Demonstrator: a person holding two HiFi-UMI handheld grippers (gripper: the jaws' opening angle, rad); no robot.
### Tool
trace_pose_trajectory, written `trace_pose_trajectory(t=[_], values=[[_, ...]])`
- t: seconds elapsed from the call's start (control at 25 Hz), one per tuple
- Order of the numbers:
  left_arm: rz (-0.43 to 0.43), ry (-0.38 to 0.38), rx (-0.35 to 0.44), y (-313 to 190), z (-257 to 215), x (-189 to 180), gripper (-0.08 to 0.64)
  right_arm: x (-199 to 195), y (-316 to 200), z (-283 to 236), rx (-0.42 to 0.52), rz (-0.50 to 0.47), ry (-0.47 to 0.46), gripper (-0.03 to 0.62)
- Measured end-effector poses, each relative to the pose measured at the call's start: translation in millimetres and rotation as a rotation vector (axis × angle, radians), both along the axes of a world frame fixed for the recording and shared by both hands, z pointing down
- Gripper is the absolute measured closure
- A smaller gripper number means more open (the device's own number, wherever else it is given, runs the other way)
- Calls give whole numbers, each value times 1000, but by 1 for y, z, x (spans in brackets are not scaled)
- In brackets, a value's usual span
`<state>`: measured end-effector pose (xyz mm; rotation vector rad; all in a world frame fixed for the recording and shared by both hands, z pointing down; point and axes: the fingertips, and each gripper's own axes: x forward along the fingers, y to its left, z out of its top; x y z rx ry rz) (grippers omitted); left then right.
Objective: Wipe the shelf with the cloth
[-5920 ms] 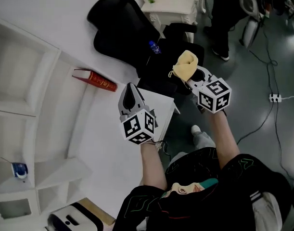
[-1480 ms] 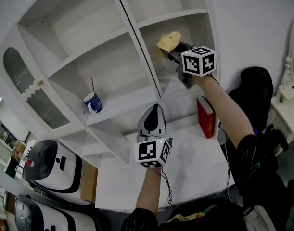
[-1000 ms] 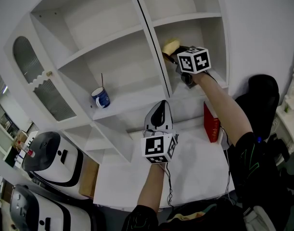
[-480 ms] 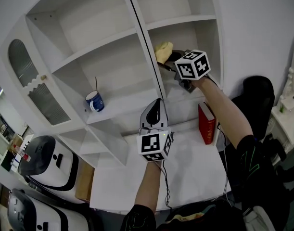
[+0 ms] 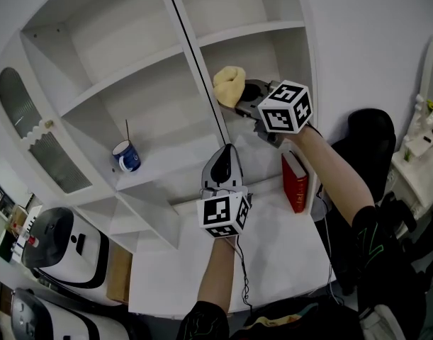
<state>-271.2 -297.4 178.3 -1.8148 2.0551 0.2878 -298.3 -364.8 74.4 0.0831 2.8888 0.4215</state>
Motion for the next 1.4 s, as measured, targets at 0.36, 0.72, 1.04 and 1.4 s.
trace_pose_trajectory(t=[0.36, 0.72, 1.04, 1.4], values=[[-6, -1, 19, -2, -5, 1, 563, 43, 16, -18, 78, -67, -96, 489], [-24, 18, 38, 7, -4, -2, 563, 17, -36, 15, 44, 140, 34, 489], [-34, 48, 16, 12, 9, -8, 563, -23, -52, 45, 124, 215, 227, 489], [-28, 69, 9, 19, 20, -12, 563, -53, -65, 80, 190, 227, 422, 489]])
